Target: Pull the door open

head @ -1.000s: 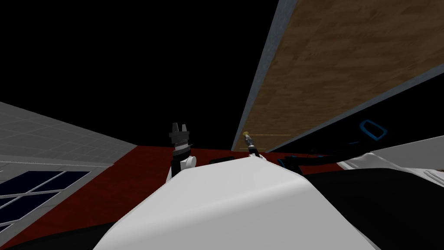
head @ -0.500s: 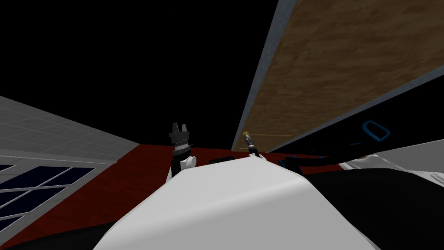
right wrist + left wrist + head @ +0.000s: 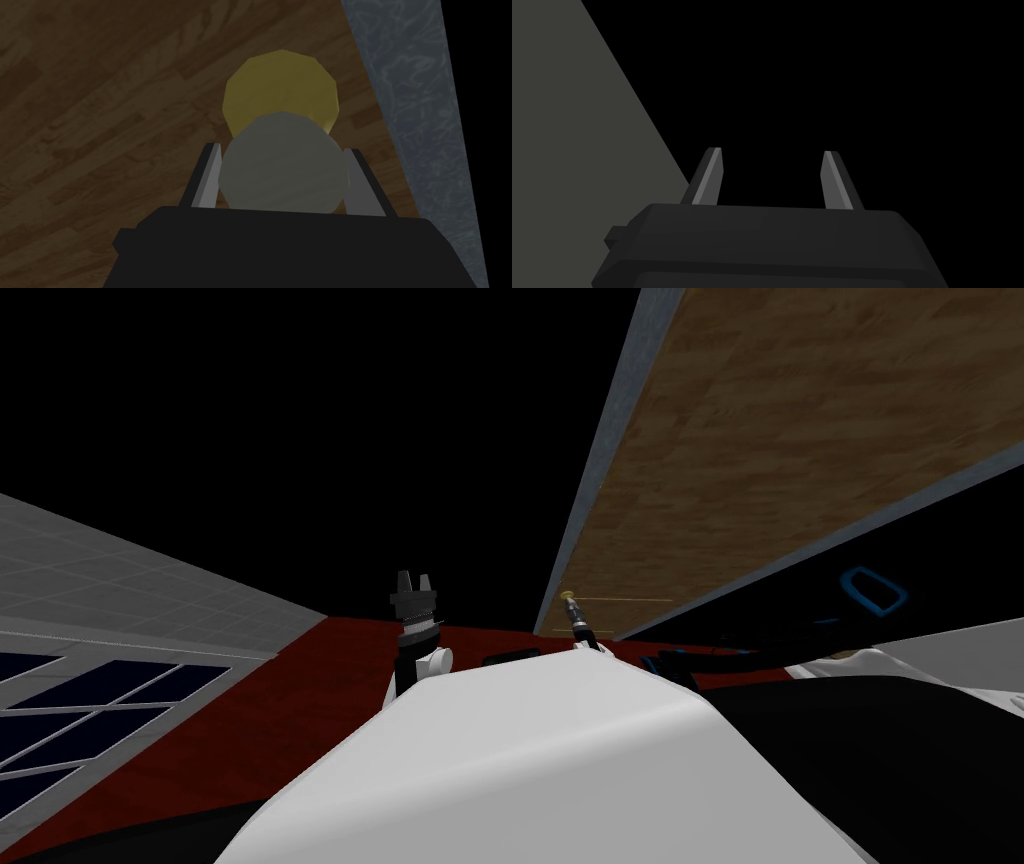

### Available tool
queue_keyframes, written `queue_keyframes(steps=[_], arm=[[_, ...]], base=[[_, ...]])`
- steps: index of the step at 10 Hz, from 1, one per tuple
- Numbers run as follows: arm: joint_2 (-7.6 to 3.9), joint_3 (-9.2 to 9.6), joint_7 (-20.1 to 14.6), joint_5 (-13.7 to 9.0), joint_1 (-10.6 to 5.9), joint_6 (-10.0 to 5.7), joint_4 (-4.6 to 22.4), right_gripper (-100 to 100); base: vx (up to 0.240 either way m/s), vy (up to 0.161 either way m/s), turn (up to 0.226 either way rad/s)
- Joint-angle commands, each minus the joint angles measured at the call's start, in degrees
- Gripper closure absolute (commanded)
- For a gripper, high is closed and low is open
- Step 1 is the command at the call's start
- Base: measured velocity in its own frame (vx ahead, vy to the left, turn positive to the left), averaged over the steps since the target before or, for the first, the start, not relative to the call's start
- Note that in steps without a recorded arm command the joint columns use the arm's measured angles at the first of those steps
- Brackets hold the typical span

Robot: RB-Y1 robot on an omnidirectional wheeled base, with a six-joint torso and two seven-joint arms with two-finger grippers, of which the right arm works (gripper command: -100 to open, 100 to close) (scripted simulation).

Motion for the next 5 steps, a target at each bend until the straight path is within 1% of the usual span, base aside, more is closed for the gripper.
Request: queue_keyframes(steps=[1,2,3,4,5], arm=[[0.24,-0.04,-2.86,-0.05,-0.06,0.08,0.12,100],[0.24,-0.04,-3.8,-0.05,-0.06,0.08,0.12,100],[0.29,-0.16,-5.83,-0.1,-0.21,0.08,0.28,100],[0.29,-0.16,-6.13,-0.1,-0.21,0.08,0.28,100],[0.33,-0.28,-8.38,-0.14,-0.36,0.08,0.45,100]], base=[[-0.037,-0.011,0.052],[-0.027,-0.009,0.023],[-0.03,-0.005,0.037],[-0.023,-0.009,0.019],[-0.029,-0.013,0.039]])
